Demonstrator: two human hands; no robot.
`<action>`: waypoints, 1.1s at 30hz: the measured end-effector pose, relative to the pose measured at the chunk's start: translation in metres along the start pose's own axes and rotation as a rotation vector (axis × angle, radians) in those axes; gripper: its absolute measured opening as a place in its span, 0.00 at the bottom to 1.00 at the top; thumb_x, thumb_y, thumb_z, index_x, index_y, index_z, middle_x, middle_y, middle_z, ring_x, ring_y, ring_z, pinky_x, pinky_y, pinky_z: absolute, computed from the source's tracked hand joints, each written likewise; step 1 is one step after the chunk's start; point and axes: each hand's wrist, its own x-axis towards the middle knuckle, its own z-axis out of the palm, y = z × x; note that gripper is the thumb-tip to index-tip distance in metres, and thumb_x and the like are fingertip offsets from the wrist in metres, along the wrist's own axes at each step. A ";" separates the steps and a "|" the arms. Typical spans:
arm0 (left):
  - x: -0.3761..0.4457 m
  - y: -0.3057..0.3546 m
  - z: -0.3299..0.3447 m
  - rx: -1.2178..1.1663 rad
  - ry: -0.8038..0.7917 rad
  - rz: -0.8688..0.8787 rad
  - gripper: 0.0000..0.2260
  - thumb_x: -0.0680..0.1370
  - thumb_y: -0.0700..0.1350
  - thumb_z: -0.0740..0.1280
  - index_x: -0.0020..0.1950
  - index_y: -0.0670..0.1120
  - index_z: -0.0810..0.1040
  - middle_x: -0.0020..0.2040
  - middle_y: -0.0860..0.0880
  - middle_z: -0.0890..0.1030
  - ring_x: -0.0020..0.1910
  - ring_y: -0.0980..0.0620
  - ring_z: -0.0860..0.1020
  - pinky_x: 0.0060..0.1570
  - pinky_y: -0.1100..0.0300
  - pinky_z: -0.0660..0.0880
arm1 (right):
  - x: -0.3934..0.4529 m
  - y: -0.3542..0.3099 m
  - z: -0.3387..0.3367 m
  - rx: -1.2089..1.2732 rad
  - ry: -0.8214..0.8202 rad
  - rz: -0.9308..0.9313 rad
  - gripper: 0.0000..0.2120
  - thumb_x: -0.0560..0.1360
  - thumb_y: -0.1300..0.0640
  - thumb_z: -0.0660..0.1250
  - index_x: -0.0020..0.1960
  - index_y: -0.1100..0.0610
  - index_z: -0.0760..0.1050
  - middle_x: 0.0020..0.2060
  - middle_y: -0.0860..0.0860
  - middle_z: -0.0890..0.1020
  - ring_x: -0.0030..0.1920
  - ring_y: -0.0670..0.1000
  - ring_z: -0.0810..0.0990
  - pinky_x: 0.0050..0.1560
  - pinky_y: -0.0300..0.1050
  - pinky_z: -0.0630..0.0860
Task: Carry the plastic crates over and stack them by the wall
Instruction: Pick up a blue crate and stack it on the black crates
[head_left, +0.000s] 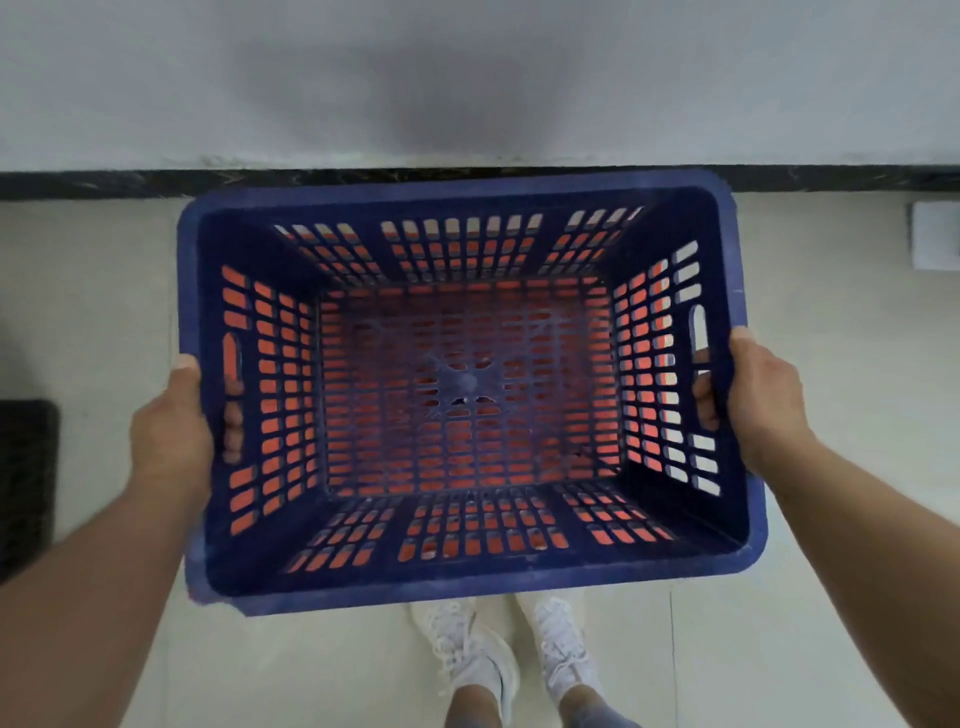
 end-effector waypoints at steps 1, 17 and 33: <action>-0.007 0.001 -0.008 -0.021 0.001 -0.014 0.20 0.78 0.59 0.55 0.38 0.46 0.76 0.19 0.53 0.73 0.16 0.56 0.67 0.18 0.67 0.63 | -0.005 -0.007 -0.004 -0.002 -0.010 -0.010 0.18 0.76 0.50 0.53 0.37 0.60 0.74 0.28 0.56 0.76 0.19 0.50 0.68 0.25 0.42 0.66; -0.179 0.096 -0.204 -0.339 0.053 -0.188 0.18 0.81 0.54 0.51 0.40 0.46 0.73 0.26 0.50 0.71 0.22 0.54 0.66 0.25 0.61 0.64 | -0.163 -0.174 -0.067 -0.158 -0.361 -0.258 0.18 0.80 0.55 0.50 0.45 0.64 0.73 0.29 0.57 0.76 0.23 0.53 0.69 0.26 0.43 0.67; -0.381 0.114 -0.396 -0.525 0.391 -0.216 0.20 0.83 0.54 0.51 0.43 0.41 0.72 0.32 0.44 0.68 0.28 0.46 0.64 0.29 0.54 0.62 | -0.382 -0.316 -0.060 -0.360 -0.692 -0.533 0.16 0.81 0.54 0.51 0.53 0.65 0.70 0.33 0.60 0.76 0.26 0.55 0.67 0.27 0.44 0.63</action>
